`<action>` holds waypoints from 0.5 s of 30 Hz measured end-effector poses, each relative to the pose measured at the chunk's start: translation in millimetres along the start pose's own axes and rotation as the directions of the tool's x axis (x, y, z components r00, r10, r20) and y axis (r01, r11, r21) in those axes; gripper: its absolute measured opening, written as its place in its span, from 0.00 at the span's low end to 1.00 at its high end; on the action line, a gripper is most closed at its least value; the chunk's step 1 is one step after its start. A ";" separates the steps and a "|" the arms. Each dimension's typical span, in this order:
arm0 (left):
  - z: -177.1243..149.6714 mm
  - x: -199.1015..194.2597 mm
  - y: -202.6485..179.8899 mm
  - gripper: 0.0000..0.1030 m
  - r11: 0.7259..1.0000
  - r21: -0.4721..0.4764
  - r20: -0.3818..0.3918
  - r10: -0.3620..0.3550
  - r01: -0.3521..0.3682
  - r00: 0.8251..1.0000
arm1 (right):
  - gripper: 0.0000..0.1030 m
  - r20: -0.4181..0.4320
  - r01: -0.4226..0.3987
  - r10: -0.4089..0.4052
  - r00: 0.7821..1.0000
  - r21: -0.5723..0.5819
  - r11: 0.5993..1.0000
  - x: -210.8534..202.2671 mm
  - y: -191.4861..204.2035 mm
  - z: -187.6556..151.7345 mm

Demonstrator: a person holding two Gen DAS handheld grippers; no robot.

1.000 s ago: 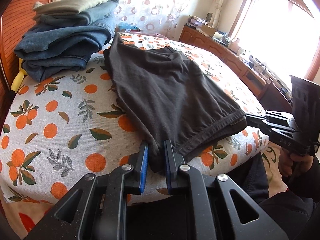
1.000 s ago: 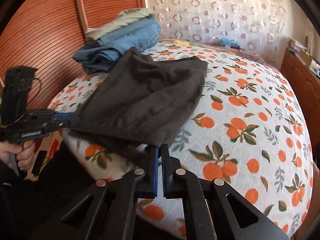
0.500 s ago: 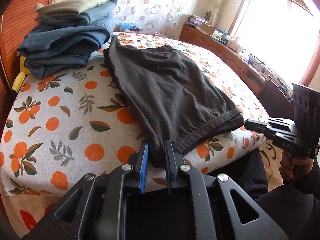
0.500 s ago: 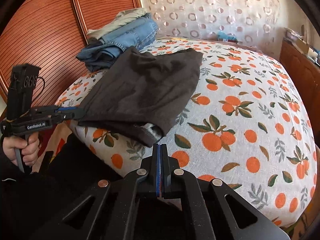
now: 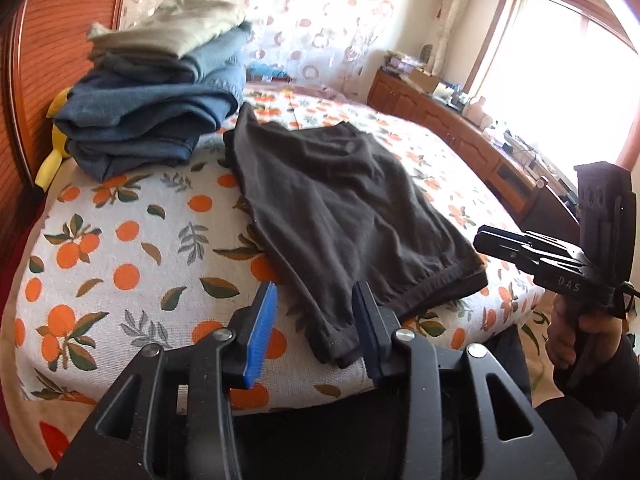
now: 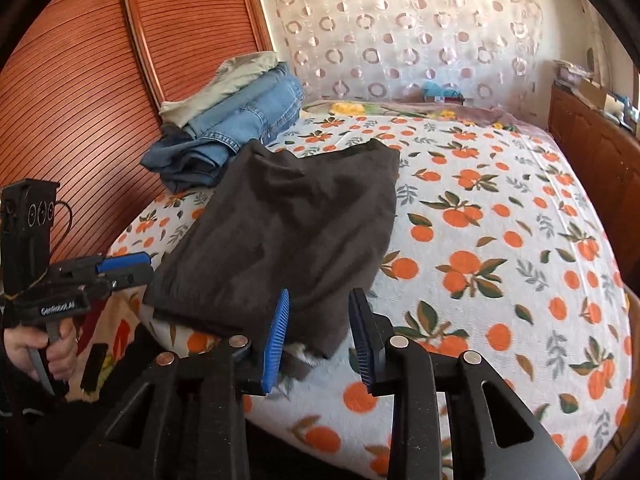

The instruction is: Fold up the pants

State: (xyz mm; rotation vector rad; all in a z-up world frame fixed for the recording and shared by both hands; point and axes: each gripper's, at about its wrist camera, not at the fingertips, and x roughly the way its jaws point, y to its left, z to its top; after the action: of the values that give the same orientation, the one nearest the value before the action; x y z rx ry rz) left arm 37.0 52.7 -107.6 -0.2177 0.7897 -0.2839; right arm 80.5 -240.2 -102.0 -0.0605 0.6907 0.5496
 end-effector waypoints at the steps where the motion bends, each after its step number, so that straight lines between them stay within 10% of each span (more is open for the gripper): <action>1: -0.3 3.3 -0.7 0.39 1.000 0.001 -0.011 0.004 -0.004 1.000 | 0.31 -0.006 0.004 -0.004 1.000 -0.001 1.000 3.3 0.6 -1.2; 15: -13.5 15.2 -9.8 0.39 0.999 0.048 -0.033 0.024 -0.023 0.999 | 0.31 -0.069 0.038 -0.036 0.997 0.034 0.999 24.1 -6.1 -11.3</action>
State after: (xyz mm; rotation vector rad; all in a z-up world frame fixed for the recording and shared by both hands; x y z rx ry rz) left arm 35.8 37.3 -124.0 -0.1586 0.8173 -0.2845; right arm 92.2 -236.9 -126.5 -0.0597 0.7641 0.5013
